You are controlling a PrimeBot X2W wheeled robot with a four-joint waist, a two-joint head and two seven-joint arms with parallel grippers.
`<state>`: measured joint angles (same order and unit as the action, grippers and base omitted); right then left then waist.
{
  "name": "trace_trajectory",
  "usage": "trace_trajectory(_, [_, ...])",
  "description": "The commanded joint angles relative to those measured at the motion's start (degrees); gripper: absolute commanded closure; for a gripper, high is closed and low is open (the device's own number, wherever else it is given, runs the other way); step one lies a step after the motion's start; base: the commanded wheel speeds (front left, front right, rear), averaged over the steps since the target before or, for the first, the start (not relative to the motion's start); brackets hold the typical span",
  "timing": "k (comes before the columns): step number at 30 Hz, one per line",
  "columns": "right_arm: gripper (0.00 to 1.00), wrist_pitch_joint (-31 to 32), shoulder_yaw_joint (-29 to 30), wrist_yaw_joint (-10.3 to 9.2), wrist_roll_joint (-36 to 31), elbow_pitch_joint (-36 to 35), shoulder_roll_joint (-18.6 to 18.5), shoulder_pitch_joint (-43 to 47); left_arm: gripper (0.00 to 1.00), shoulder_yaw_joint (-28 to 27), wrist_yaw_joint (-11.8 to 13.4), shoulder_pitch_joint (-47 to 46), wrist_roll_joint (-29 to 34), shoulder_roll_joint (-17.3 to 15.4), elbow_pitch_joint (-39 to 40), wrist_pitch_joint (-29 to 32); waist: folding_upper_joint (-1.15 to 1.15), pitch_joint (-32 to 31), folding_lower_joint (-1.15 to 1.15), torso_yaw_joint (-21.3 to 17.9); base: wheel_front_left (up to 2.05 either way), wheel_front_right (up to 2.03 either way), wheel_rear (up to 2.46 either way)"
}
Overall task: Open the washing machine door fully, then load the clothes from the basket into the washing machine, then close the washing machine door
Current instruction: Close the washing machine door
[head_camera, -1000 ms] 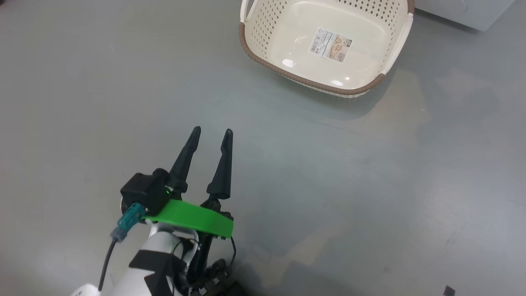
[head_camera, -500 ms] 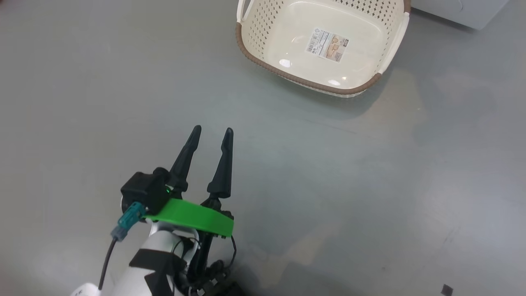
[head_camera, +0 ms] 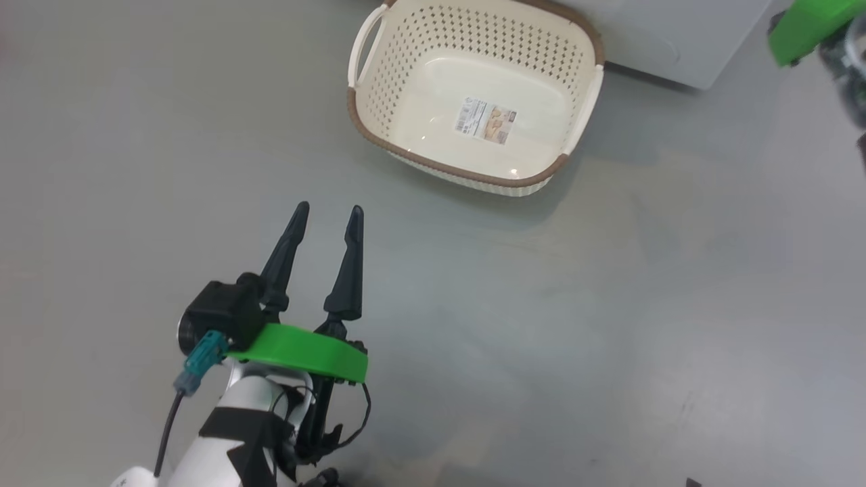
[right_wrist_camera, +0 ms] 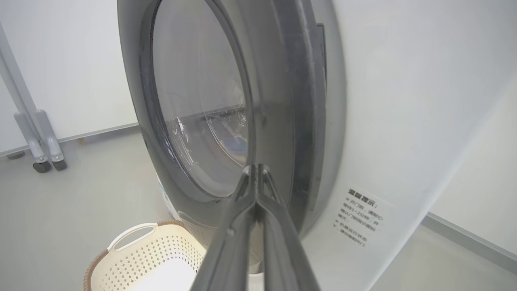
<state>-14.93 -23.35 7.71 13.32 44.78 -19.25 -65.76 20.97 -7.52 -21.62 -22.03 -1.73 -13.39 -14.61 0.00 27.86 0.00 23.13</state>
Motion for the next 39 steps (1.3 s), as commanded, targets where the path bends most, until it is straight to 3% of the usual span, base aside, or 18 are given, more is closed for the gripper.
trace_trajectory(1, [1.00,-0.1,-0.9,-0.22,0.8,-3.4,1.7,2.6,0.00,-2.8,0.0,1.1,1.2,-1.1,1.2,-0.4,0.00,-3.4,0.00,-3.3,0.00,0.00,0.00])
trace_trajectory(11, [1.00,-0.1,-0.3,-0.22,4.9,-12.9,1.3,17.5,0.00,-6.3,0.0,4.1,5.1,-2.1,0.8,-0.4,0.00,-11.0,0.00,-10.5,0.00,0.00,0.00])
trace_trajectory(14, [1.00,-0.1,1.5,-0.22,4.9,-15.9,1.3,22.4,0.00,-9.7,0.0,5.2,5.7,-1.9,0.0,-0.4,0.00,-13.2,0.00,-12.9,0.00,0.00,0.00])
trace_trajectory(29, [1.00,-0.1,23.4,-0.22,0.9,-29.5,8.5,50.0,0.00,-11.3,0.0,9.8,7.5,-2.7,-1.2,-0.4,0.00,-21.7,0.00,-21.1,0.00,0.00,0.00])
trace_trajectory(39, [1.00,0.1,30.5,-0.22,-1.3,-32.6,12.3,57.2,0.00,-12.2,0.0,12.0,7.1,-3.0,-1.1,-0.4,0.00,-24.5,0.00,-23.8,0.00,0.00,0.00])
